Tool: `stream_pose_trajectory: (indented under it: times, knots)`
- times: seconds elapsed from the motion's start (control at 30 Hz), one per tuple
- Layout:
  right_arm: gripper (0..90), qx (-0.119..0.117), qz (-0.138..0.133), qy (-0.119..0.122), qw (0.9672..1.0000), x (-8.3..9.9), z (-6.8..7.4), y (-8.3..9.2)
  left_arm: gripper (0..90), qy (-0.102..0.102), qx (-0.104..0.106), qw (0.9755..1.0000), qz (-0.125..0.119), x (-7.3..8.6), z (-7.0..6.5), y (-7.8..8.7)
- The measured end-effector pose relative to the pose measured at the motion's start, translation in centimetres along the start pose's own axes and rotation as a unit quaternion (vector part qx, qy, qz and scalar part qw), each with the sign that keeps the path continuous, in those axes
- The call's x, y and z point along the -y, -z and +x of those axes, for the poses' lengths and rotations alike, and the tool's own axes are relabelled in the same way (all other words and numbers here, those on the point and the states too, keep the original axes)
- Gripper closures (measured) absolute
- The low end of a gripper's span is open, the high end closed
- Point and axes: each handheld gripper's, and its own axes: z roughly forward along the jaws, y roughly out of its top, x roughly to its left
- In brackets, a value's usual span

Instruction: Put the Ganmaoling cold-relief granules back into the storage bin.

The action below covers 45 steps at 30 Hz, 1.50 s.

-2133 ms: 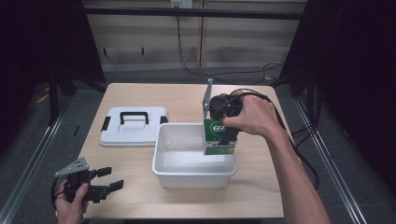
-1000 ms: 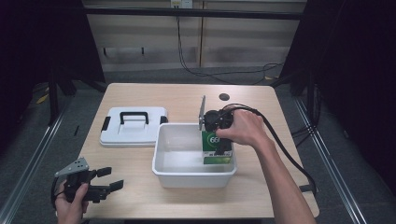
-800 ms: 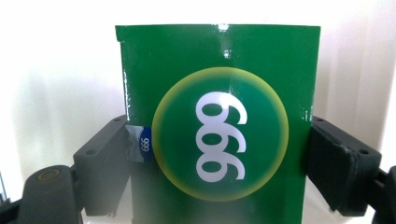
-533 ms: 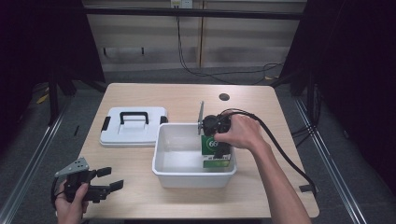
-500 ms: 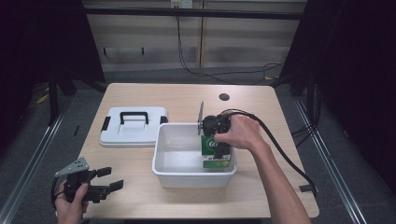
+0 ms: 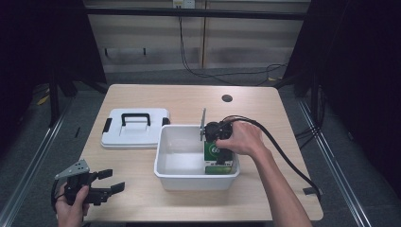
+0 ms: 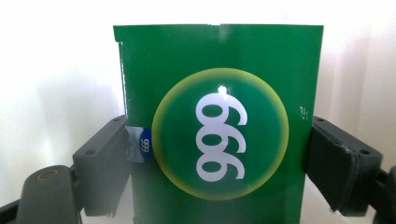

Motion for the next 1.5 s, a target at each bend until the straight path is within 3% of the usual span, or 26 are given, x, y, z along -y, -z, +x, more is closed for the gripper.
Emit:
stream_pose_trajectory:
  times: [0.27, 0.43, 0.53, 0.83, 1.1, 1.3, 1.5]
  knots:
    - [15.6, -0.001, 0.003, -0.004, 1.0, 0.2, 0.0, -1.0, 16.3, -0.001, 0.001, 1.0, -0.001, 0.0, 0.0, 0.0]
    - [15.3, 0.014, 0.003, -0.007, 0.9999, 0.3, 0.2, -1.2, 16.3, 0.001, -0.001, 1.0, 0.0, 0.0, -0.1, 0.0]
    - [14.7, 0.025, 0.018, -0.008, 0.9995, 0.2, 0.3, -1.4, 16.3, 0.001, 0.0, 1.0, -0.001, 0.0, 0.0, 0.0]
    - [14.0, 0.029, 0.029, -0.003, 0.9992, 0.1, 0.3, -1.6, 16.3, 0.0, 0.001, 1.0, -0.001, 0.0, 0.0, 0.0]
    - [13.5, 0.027, 0.029, -0.013, 0.9991, 0.3, 0.4, -1.2, 16.3, 0.001, 0.0, 1.0, -0.001, 0.0, 0.0, 0.0]
    - [12.7, 0.028, 0.01, -0.014, 0.9995, 0.8, 0.5, -0.8, 16.3, 0.001, 0.0, 1.0, -0.001, 0.0, 0.0, 0.0]
    - [12.0, 0.029, -0.027, -0.014, 0.9991, 1.5, 0.5, 0.3, 16.3, 0.001, 0.0, 1.0, 0.0, 0.0, 0.0, 0.0]
